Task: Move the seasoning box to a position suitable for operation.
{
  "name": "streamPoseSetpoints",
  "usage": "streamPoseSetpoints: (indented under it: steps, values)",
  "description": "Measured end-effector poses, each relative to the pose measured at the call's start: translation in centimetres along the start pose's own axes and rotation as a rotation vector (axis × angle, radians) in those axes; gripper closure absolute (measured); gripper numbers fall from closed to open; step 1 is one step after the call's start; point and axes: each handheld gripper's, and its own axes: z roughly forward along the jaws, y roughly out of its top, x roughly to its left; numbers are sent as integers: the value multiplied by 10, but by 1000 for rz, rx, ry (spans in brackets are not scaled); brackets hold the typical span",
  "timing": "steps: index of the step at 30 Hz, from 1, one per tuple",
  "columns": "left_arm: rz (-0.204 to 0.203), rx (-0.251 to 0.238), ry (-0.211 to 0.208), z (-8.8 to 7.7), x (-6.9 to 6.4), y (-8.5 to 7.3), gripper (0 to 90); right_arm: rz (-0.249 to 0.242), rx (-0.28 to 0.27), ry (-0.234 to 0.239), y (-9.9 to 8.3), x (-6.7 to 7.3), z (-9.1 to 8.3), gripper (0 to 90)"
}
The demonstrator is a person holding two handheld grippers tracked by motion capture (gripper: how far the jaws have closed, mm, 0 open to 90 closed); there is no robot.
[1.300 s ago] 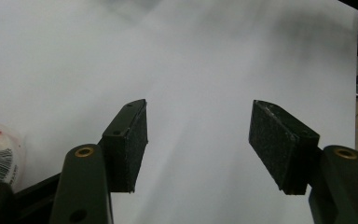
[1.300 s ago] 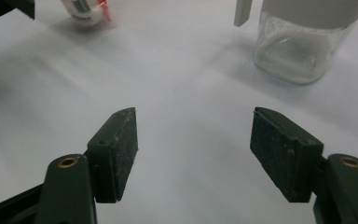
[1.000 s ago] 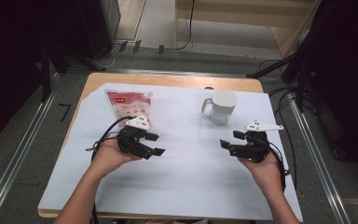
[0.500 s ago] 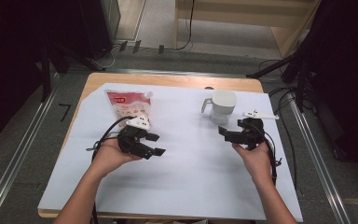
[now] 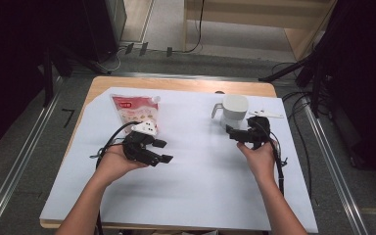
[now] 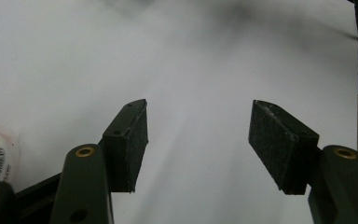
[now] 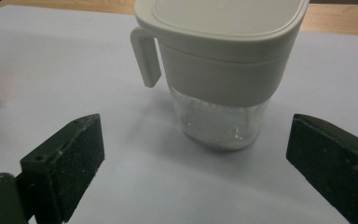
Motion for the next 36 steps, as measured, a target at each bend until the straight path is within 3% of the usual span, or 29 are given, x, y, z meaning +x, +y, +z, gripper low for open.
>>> streamPoseSetpoints:
  steps: [6,10,16,23,28,33,36]
  values:
    - [10,16,0,2,1,0,387,27,10,-32,3,-1,14,26]
    - [10,12,-5,3,1,0,388,61,-16,-60,5,-3,25,26]
    - [9,18,-3,2,1,0,388,50,-19,-87,7,0,36,23]
    - [11,17,-6,2,2,-1,389,50,-55,-155,12,7,51,23]
    - [13,20,-3,1,1,-1,389,85,-54,-164,15,5,58,23]
    - [12,17,-2,2,1,-1,389,111,-88,-171,17,2,67,35]
    - [13,16,-5,2,1,-1,389,105,-100,-172,17,1,70,34]
